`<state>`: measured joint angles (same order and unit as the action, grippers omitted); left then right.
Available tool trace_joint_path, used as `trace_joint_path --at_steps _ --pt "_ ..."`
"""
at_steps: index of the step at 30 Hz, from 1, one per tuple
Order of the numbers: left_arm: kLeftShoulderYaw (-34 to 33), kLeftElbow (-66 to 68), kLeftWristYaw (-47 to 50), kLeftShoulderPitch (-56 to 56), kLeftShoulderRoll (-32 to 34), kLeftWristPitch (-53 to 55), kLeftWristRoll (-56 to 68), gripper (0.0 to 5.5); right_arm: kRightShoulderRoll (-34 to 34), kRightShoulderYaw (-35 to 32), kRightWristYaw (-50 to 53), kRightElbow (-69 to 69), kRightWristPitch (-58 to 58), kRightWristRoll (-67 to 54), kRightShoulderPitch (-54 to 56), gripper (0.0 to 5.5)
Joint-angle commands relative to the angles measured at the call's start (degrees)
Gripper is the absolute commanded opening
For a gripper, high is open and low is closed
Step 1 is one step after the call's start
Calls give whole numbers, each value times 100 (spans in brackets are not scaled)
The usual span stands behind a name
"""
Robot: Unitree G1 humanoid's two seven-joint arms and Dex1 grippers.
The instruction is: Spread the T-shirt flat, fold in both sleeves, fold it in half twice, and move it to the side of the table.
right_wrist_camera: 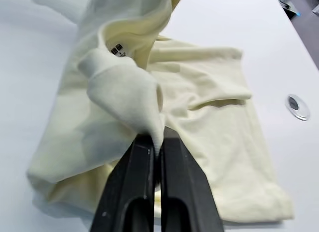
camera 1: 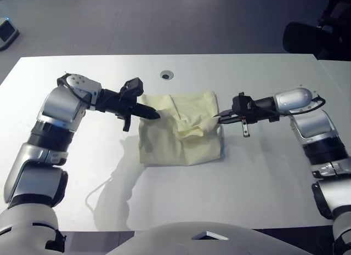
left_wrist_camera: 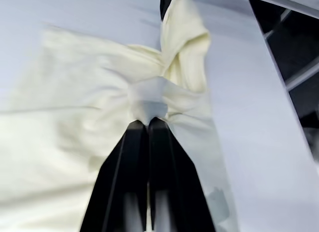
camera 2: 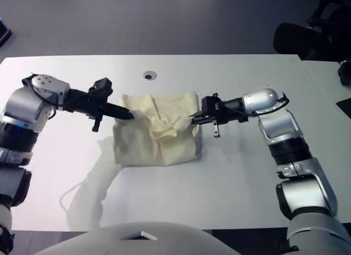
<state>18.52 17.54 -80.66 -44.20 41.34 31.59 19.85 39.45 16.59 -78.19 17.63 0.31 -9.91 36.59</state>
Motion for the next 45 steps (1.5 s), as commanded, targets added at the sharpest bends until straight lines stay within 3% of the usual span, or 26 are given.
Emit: trace_joint_path --at_steps 1,10,16,31,45 --pt "-8 947 70 -477 -337 -437 -400 0 -360 42 55 952 -370 324 615 2" --pt "-230 3641 982 -1187 -1270 -1793 -1263 0 -1336 43 1093 4089 -1430 1278 1909 2" --pt "-463 4763 1472 -1368 -1543 -2389 -1645 0 -1565 -90 2044 5275 -1565 1714 2107 2" --pt "-1289 4997 1276 -1812 -1621 -2526 -1670 0 -1992 -1218 2343 5533 -1066 1261 2934 2" --pt "-1229 5352 2113 -1640 -1769 -2724 -2211 0 -2260 -1345 4341 5965 -575 1815 2855 2"
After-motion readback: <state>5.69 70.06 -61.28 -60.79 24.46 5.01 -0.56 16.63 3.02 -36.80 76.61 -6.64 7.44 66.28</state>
